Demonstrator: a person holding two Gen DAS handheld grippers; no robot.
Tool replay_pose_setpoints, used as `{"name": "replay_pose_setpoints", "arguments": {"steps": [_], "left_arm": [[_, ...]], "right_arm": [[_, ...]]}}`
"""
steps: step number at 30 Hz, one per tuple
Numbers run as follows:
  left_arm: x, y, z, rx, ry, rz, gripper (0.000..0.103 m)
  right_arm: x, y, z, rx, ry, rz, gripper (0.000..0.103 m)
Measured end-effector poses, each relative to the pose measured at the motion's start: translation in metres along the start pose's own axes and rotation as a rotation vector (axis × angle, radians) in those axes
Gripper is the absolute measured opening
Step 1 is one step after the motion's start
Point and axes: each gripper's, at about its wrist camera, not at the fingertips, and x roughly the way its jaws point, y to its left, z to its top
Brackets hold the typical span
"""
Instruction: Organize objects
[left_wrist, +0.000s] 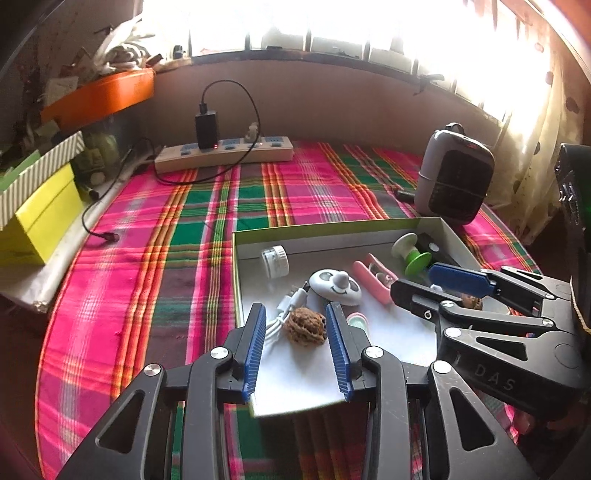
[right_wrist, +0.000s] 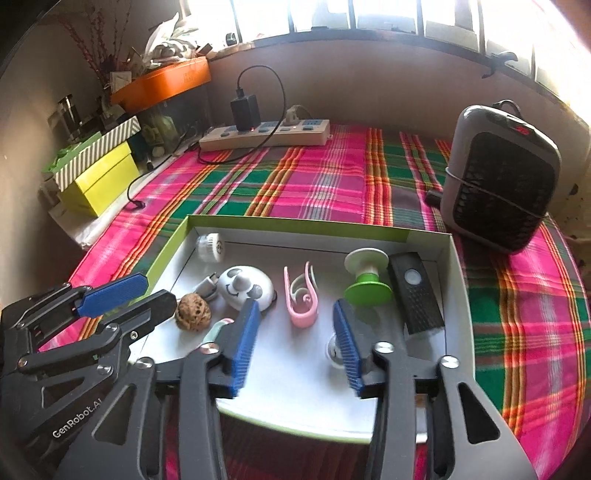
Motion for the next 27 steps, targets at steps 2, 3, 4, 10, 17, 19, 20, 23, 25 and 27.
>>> {"name": "replay_pose_setpoints", "arguments": {"steps": [2, 3, 4, 10, 17, 19, 20, 23, 25, 27], "left_arm": [[-0.005, -0.001, -0.003, -0.001, -0.004, 0.008, 0.032], [-0.008, -0.001, -0.005, -0.001, -0.006, 0.013, 0.032], [-0.011, -0.001, -0.007, -0.003, -0.008, 0.019, 0.032], [-0.025, 0.001, -0.018, -0.016, -0.02, 0.058, 0.032], [-0.038, -0.002, -0.032, -0.013, -0.026, 0.084, 0.032], [-0.039, -0.003, -0.036, -0.01, -0.021, 0.089, 0.032], [-0.041, -0.004, -0.038, -0.008, -0.02, 0.091, 0.032], [-0.043, -0.006, -0.045, -0.013, -0.011, 0.091, 0.032], [-0.044, -0.006, -0.049, -0.016, 0.0, 0.085, 0.032], [-0.044, -0.009, -0.055, -0.009, 0.009, 0.09, 0.032]], "right_arm": [[-0.005, 0.0, -0.002, 0.003, -0.008, 0.001, 0.047], [-0.008, 0.001, -0.003, 0.005, -0.011, 0.002, 0.047], [-0.011, 0.001, -0.005, 0.007, -0.015, 0.001, 0.047], [-0.027, 0.002, -0.018, 0.002, -0.032, -0.009, 0.048], [-0.044, 0.001, -0.036, 0.009, -0.044, -0.02, 0.053], [-0.048, -0.001, -0.04, 0.017, -0.046, -0.023, 0.053], [-0.049, -0.003, -0.042, 0.022, -0.046, -0.026, 0.054], [-0.051, -0.006, -0.05, 0.026, -0.036, -0.043, 0.054], [-0.052, -0.008, -0.055, 0.03, -0.03, -0.051, 0.054], [-0.053, -0.011, -0.06, 0.036, -0.023, -0.053, 0.054]]}}
